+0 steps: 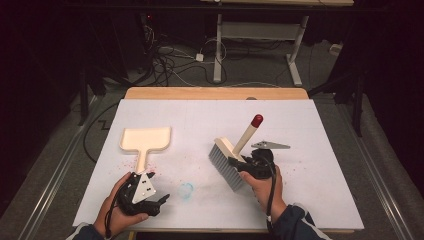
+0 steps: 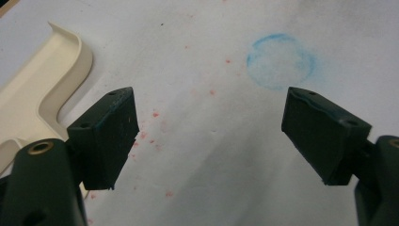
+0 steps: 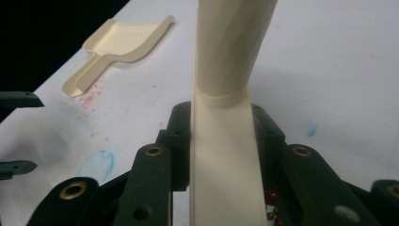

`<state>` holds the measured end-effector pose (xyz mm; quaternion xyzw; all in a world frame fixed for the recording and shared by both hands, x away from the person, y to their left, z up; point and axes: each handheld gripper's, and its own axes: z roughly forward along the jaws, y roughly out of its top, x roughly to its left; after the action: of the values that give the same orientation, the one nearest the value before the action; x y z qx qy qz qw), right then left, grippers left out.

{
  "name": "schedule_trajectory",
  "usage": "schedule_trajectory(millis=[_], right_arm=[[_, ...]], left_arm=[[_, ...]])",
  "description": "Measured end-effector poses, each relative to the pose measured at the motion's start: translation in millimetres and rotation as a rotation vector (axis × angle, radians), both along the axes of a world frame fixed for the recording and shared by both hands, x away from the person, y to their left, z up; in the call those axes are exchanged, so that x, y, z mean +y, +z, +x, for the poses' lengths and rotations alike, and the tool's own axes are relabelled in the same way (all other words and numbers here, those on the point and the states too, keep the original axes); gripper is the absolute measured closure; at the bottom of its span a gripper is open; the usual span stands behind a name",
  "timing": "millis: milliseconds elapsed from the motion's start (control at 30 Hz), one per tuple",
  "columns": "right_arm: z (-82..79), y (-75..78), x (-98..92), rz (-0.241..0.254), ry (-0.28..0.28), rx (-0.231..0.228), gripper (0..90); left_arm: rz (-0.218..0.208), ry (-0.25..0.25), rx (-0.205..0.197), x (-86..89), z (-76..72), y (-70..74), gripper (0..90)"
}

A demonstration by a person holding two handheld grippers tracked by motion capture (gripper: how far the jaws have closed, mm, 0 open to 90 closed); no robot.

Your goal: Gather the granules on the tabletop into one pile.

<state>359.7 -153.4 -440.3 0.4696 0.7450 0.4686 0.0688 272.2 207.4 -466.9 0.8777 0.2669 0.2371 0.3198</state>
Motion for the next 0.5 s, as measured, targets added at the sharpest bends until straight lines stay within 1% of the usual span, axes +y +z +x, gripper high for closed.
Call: schedule_trajectory(millis=[133, 200, 267, 300, 333, 367, 433, 467, 500], right_arm=[[-6.6, 16.0, -11.8, 0.016, 0.014, -0.04, 67.5], [-10.7, 24.4, -18.8, 0.004, 0.02, -0.078, 67.5], [-14.9, 31.5, -26.9, -0.026, 0.007, -0.123, 67.5], [-16.6, 34.2, -30.9, -0.049, 0.002, -0.148, 67.6], [-18.4, 36.3, -34.3, -0.081, -0.016, -0.172, 67.5], [-19.9, 37.3, -37.3, -0.123, -0.035, -0.203, 67.5], [-21.7, 36.8, -40.6, -0.23, -0.076, -0.262, 67.6], [-22.3, 35.5, -40.8, -0.274, -0.094, -0.279, 67.6], [-21.9, 33.5, -40.0, -0.307, -0.109, -0.289, 67.5]], left_arm=[[0.003, -0.003, 0.003, -0.2, 0.1, -0.3, 18.3], [0.004, -0.005, 0.001, -0.7, -0.1, -0.3, 18.3], [0.004, -0.005, 0.0, -0.9, -0.2, -0.2, 18.3], [0.005, -0.005, 0.0, -0.9, -0.2, -0.1, 18.3], [0.005, -0.004, -0.001, -1.0, -0.2, -0.1, 18.3], [0.007, -0.004, -0.001, -1.1, 0.0, 0.1, 18.3], [0.012, -0.007, -0.002, -1.9, 0.3, 0.0, 18.3], [0.015, -0.009, -0.002, -2.3, 0.5, 0.0, 18.3], [0.017, -0.012, -0.001, -2.9, 0.8, -0.1, 18.3]])
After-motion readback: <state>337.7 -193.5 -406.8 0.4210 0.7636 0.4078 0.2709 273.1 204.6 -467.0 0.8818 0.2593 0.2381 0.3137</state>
